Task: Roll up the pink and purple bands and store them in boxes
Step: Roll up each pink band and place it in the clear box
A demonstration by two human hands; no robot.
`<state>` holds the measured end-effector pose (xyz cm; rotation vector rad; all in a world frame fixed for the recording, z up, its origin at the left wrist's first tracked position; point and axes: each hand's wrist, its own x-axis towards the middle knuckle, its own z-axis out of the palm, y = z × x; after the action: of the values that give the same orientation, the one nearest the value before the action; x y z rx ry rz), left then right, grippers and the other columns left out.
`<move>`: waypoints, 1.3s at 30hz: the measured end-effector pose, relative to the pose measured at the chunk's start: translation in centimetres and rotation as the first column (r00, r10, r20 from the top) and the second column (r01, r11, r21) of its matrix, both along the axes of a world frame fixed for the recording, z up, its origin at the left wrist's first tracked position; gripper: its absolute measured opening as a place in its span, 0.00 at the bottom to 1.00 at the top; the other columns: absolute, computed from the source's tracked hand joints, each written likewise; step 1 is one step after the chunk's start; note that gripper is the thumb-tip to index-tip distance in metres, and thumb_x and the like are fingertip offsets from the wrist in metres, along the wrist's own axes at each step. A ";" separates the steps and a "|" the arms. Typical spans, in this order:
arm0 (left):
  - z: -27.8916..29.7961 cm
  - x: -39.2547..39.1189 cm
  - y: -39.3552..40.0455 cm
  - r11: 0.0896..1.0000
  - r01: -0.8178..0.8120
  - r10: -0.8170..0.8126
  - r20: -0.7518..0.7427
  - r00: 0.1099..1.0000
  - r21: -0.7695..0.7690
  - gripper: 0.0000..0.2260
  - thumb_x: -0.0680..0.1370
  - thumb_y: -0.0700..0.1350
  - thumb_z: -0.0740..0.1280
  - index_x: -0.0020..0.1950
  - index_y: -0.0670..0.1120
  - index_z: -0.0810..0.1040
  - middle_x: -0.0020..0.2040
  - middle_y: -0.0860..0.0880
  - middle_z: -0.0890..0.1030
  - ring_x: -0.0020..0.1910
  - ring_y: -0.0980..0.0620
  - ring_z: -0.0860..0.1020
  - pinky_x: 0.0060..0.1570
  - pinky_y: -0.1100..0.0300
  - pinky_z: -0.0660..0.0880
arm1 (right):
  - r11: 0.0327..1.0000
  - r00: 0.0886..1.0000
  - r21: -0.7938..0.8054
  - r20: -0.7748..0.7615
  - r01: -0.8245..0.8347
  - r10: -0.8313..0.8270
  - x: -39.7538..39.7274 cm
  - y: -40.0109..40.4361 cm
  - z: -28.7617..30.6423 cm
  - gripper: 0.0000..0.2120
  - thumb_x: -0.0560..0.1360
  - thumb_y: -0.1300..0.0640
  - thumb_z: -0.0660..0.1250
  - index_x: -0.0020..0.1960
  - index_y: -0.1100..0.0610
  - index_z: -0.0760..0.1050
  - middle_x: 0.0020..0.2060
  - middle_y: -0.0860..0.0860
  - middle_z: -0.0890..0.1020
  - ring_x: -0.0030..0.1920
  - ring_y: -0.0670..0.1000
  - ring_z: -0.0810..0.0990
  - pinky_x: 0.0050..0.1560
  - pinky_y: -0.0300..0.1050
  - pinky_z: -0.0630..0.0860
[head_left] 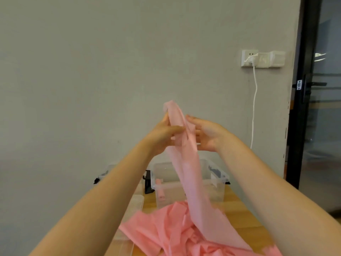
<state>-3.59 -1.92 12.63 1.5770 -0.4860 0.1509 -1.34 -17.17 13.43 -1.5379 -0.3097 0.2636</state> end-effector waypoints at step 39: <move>-3.0 -0.2 0.4 0.945 -0.113 0.126 0.021 0.992 -0.307 0.05 0.81 0.41 0.56 0.49 0.46 0.71 0.44 0.49 0.78 0.41 0.54 0.77 0.37 0.58 0.76 | 0.999 0.992 0.025 -0.122 0.031 -0.027 -1.3 -1.6 -3.2 0.23 0.72 0.39 0.65 0.48 0.61 0.78 0.40 0.55 0.83 0.40 0.53 0.83 0.39 0.45 0.79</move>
<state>-3.76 -1.49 9.64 1.3007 -0.3776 0.3358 -2.59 -18.73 10.26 -1.4918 -0.1940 0.3275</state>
